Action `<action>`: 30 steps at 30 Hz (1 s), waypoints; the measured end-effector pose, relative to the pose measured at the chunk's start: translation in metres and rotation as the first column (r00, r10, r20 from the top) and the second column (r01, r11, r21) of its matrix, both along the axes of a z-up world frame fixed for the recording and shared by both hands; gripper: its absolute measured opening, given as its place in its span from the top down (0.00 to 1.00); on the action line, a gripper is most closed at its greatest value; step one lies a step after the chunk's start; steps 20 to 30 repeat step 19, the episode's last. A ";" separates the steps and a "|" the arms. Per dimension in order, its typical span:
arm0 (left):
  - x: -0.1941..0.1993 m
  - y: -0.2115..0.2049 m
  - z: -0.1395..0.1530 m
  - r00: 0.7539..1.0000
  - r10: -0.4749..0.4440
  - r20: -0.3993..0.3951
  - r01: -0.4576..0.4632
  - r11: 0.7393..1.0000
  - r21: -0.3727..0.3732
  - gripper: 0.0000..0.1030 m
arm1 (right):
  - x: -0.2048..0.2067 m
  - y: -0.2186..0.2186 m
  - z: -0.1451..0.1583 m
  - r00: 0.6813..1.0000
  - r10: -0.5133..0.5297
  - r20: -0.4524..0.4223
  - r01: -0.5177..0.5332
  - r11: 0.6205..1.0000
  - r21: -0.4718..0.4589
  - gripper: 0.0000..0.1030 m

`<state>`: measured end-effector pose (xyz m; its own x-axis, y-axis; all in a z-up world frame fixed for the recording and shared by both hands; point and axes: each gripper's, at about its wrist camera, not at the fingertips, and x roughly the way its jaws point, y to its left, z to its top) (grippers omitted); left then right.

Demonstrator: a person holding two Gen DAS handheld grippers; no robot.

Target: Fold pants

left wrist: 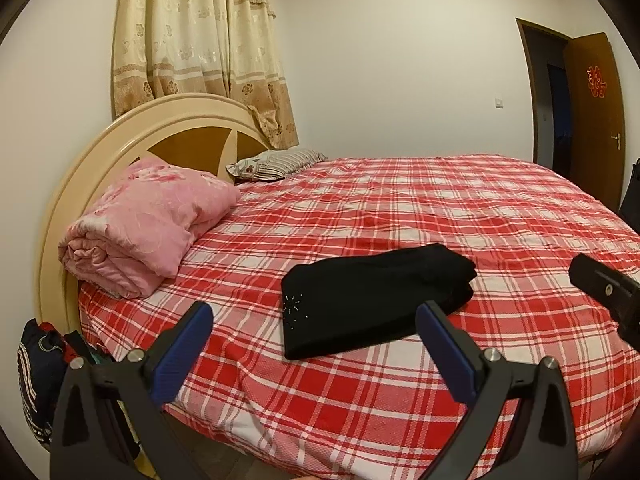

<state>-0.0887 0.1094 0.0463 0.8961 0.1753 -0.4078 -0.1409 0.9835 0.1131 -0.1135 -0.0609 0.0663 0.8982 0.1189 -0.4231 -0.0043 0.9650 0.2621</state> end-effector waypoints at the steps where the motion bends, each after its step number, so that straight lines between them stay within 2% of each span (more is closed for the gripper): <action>1: 0.000 0.000 0.000 1.000 -0.001 0.000 0.001 1.000 -0.003 0.00 | 0.000 0.000 0.000 1.000 -0.001 0.001 0.001 1.000 0.000 0.29; 6: 0.002 0.000 0.000 1.000 0.004 -0.005 -0.004 1.000 -0.009 0.00 | -0.001 0.001 0.001 1.000 -0.002 0.001 0.002 1.000 0.000 0.29; 12: 0.003 0.004 -0.002 0.999 -0.028 -0.018 0.027 0.998 -0.057 0.00 | 0.000 0.001 -0.001 1.000 -0.003 -0.004 0.003 1.000 0.001 0.28; 30: 0.005 0.003 -0.005 0.999 -0.017 -0.028 0.016 0.999 -0.047 0.00 | -0.001 0.000 -0.003 1.000 -0.006 -0.009 0.006 1.000 0.004 0.28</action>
